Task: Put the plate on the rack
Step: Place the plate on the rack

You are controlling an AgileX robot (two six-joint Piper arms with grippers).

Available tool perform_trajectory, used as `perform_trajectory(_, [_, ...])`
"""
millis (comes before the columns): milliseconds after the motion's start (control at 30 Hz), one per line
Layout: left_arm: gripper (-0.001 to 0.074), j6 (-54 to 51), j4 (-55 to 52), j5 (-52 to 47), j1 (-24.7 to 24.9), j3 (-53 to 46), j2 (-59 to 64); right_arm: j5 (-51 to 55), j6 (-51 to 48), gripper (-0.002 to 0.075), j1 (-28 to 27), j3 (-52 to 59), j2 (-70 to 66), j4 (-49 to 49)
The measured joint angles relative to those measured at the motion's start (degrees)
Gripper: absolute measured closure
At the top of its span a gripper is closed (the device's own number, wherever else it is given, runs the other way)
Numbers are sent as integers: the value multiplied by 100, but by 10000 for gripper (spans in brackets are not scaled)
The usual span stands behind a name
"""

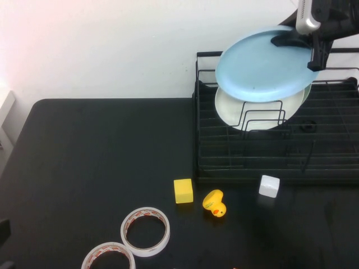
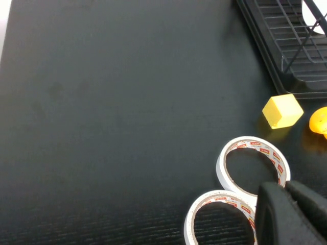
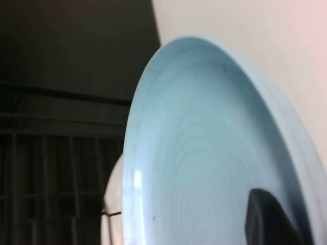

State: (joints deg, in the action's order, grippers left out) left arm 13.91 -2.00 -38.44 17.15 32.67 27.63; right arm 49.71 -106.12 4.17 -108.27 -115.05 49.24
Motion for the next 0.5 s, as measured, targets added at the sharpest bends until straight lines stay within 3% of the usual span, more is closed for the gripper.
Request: perform_trajectory(500, [735,0,0,-132,0,0,0,106,-7,602,0,0,-174,-239])
